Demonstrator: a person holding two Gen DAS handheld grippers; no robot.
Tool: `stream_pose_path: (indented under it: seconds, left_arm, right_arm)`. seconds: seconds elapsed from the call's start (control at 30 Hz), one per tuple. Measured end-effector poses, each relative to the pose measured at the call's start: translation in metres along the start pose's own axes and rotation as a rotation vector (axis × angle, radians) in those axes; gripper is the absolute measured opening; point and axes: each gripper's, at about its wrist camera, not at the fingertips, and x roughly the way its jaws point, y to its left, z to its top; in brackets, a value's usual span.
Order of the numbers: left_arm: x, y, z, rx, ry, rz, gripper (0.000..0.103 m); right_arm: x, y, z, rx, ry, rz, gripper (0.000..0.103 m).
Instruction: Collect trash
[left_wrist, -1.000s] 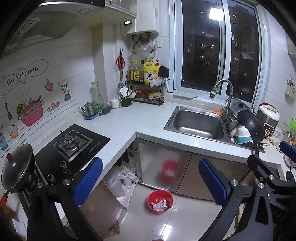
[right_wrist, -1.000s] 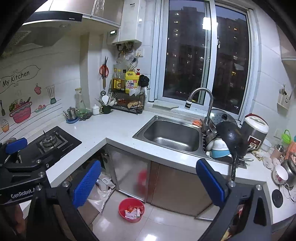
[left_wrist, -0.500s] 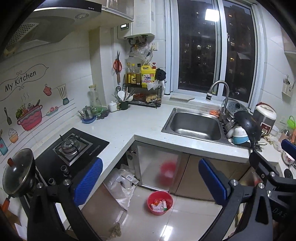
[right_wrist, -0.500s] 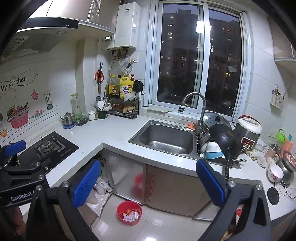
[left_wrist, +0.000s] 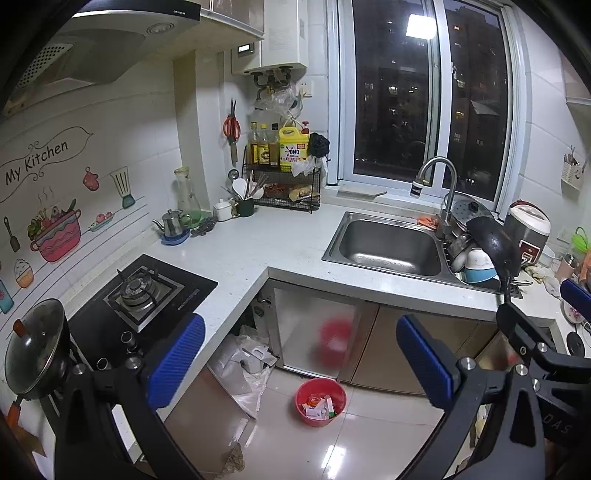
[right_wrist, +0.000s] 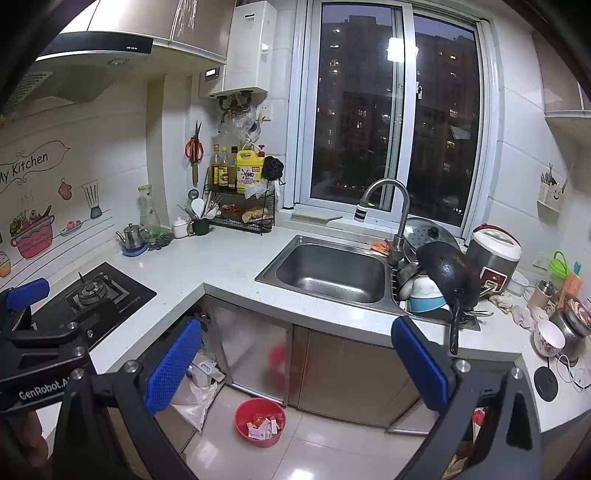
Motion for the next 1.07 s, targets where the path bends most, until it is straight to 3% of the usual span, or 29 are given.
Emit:
stream_pose_path:
  seconds: [1.07]
  left_arm:
    - [-0.0075, -0.0045, -0.0017, 0.009, -0.022, -0.016, 0.103]
  right_arm:
    - [-0.0066, -0.0053, 0.0031, 0.006, 0.017, -0.005, 0.103]
